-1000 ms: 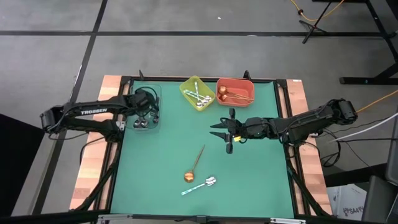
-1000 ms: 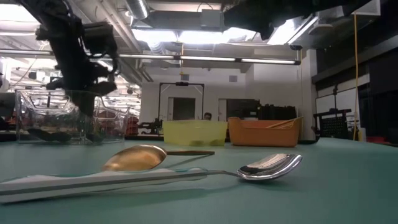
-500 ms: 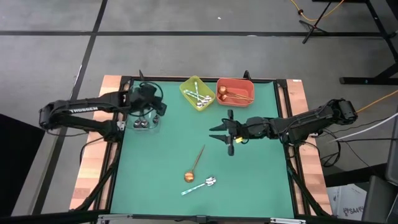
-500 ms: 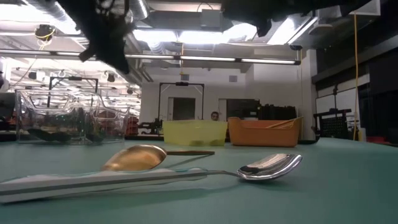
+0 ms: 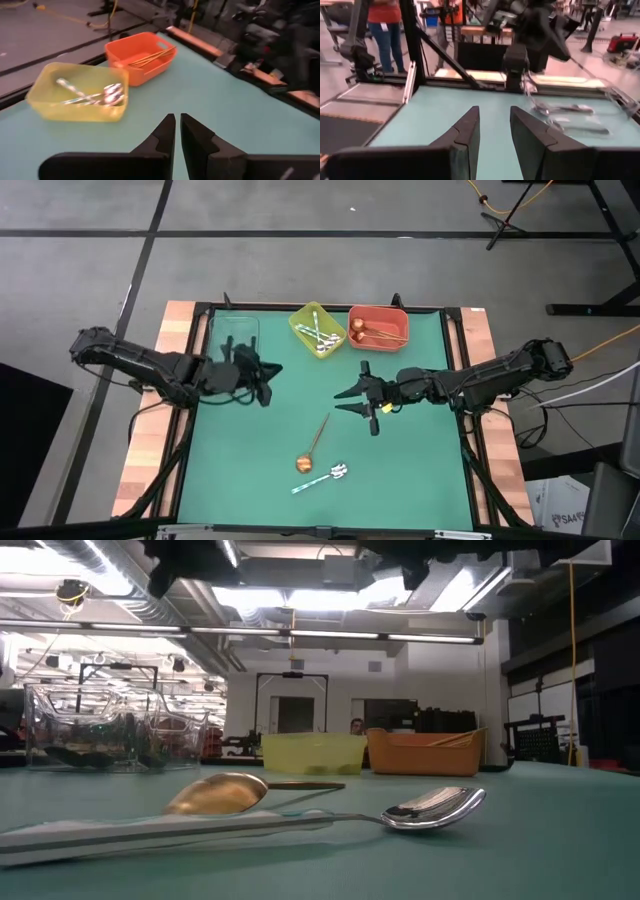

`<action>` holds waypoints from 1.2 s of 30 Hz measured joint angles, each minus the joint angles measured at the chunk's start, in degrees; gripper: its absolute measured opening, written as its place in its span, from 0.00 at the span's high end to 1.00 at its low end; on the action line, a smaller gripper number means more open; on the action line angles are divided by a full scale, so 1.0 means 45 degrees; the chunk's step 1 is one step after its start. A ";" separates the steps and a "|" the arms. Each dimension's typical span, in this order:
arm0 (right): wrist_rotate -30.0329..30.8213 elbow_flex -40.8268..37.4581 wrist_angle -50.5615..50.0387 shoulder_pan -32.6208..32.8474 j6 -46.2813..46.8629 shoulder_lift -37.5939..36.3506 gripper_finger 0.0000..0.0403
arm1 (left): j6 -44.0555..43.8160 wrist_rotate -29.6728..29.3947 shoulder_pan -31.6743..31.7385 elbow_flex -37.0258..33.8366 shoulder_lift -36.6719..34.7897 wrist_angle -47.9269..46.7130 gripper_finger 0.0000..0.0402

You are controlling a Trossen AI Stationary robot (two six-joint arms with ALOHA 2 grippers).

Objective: Sort silverware by color (type)
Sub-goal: Put the gold spoon into the orange bin

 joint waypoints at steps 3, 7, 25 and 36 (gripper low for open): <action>-0.0212 0.0118 0.0131 -0.0003 -0.0002 0.0343 0.75 | 0.0000 -0.0599 -0.0805 0.0000 0.0303 0.0311 0.94; -0.0887 0.1243 -0.0722 0.0000 -0.0006 0.1276 0.75 | 0.0005 -0.1150 -0.1525 0.0000 0.0822 0.0543 0.94; -0.2697 0.4894 -0.5555 0.0002 -0.2396 0.6021 0.75 | -0.0010 -0.1207 -0.2002 -0.0015 0.2351 0.0607 0.94; -0.3305 0.4888 -0.5072 0.0002 -0.3367 0.7639 0.75 | -0.0023 -0.1201 -0.2007 -0.0015 0.2348 0.0609 0.94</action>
